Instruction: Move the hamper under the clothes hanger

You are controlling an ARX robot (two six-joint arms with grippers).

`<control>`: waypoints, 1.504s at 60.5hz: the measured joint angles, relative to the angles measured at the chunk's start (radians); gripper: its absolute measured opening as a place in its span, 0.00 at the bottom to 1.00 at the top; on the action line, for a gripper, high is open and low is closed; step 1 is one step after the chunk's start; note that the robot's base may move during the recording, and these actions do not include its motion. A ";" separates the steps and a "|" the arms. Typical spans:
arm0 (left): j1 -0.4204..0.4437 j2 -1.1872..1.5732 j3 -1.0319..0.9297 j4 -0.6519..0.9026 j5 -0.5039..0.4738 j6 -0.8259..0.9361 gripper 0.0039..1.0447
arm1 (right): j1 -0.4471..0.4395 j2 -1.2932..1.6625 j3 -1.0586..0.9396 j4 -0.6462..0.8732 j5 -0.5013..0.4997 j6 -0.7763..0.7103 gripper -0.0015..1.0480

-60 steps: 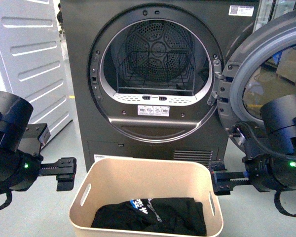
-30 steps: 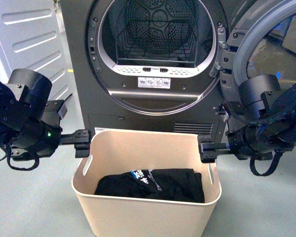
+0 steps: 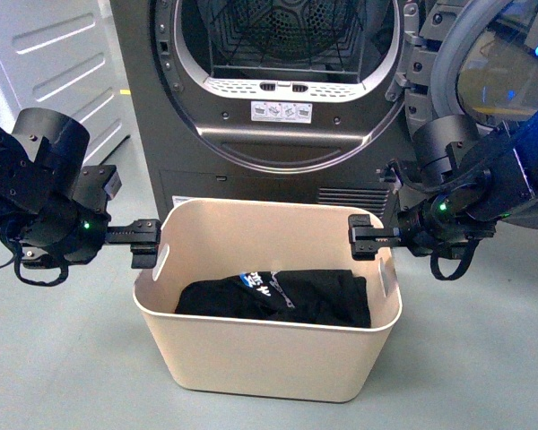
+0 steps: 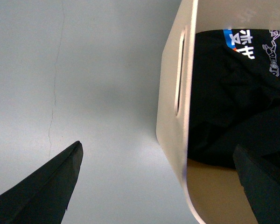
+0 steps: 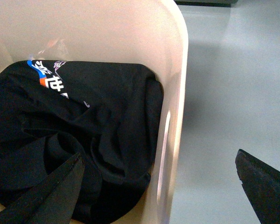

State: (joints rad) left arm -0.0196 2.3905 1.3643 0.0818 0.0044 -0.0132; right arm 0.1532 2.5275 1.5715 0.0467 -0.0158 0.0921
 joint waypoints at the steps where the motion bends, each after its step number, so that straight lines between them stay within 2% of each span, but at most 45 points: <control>1: 0.000 0.002 0.002 0.000 0.002 0.001 0.94 | 0.000 0.005 0.006 -0.002 0.001 0.000 0.92; 36: -0.029 0.117 0.107 -0.019 0.016 0.018 0.94 | -0.008 0.080 0.063 -0.018 0.011 0.010 0.92; 38: -0.031 0.121 0.113 -0.022 0.016 0.018 0.94 | -0.009 0.084 0.063 -0.017 0.012 0.013 0.90; 41: -0.033 0.126 0.122 -0.025 0.016 0.018 0.94 | -0.009 0.093 0.063 -0.017 0.015 0.014 0.78; 44: -0.034 0.132 0.132 -0.030 0.016 0.017 0.94 | -0.009 0.099 0.063 -0.018 0.016 0.013 0.70; 51: -0.035 0.139 0.140 -0.034 0.015 0.014 0.94 | -0.007 0.113 0.073 -0.026 0.019 0.015 0.75; 64: -0.037 0.144 0.146 -0.033 0.003 0.013 0.93 | 0.001 0.131 0.105 -0.050 0.027 0.014 0.77; 77: -0.038 0.146 0.146 -0.014 -0.018 -0.006 0.65 | 0.011 0.135 0.116 -0.058 0.034 0.014 0.75; 84: -0.040 0.150 0.146 -0.008 -0.020 -0.016 0.44 | 0.013 0.135 0.116 -0.063 0.039 0.014 0.72; 87: -0.041 0.153 0.145 -0.005 -0.019 -0.018 0.38 | 0.014 0.136 0.116 -0.066 0.041 0.014 0.69; 91: -0.042 0.158 0.145 -0.002 -0.019 -0.022 0.29 | 0.014 0.138 0.116 -0.072 0.042 0.013 0.60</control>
State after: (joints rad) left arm -0.0620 2.5481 1.5097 0.0803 -0.0147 -0.0349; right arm 0.1673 2.6656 1.6878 -0.0250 0.0265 0.1051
